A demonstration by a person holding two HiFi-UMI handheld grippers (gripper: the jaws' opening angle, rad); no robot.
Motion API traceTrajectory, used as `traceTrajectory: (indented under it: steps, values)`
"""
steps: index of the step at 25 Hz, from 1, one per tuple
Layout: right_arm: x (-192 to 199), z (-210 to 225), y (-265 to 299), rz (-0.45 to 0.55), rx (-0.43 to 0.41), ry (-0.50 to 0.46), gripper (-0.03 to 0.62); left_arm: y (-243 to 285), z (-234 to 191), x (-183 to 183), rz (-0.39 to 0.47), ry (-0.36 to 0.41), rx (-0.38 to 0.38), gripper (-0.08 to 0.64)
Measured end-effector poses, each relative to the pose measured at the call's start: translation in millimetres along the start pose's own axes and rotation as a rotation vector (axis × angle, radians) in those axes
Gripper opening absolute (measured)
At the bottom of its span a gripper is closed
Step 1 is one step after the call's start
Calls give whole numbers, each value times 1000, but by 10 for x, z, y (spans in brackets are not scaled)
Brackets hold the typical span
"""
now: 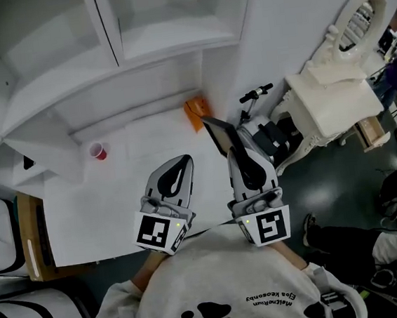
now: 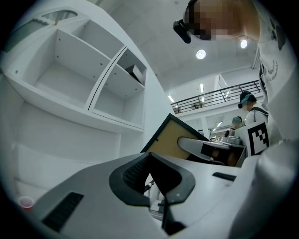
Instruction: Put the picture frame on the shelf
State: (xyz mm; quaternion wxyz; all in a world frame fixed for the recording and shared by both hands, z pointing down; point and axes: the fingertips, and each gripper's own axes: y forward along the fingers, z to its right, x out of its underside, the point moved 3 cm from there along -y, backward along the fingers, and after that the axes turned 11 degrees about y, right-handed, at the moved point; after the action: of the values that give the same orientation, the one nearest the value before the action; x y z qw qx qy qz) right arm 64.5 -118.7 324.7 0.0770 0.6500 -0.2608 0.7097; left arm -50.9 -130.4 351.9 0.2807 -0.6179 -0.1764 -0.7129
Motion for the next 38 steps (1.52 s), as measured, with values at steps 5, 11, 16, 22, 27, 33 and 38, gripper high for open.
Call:
traceTrajectory:
  steps: [5,11,16,22,27,33,38]
  values:
    - [33,315,318,0,-41,52,40,353,-136,-15,-30,5,-54,20]
    - [126,688,671,-14,-101,50,40,795,-304,-7,-41,20,-99,20]
    - [87,863,964,2,-145,100,40,1014,-428,-54,-55,31,-144,20]
    - [-1,909,1113,15,-176,88,40,1155,-552,-152,-42,52,-141,20]
    - [-203,854,1165,63,-167,46,40,1228,-603,-304,2,64,-91,20]
    - [-271,788,1183,71,-164,-24,40,1227,-668,-439,46,49,-51,20]
    - [-405,700,1190,88,-160,-53,40,1183,-740,-467,41,65,-25,20]
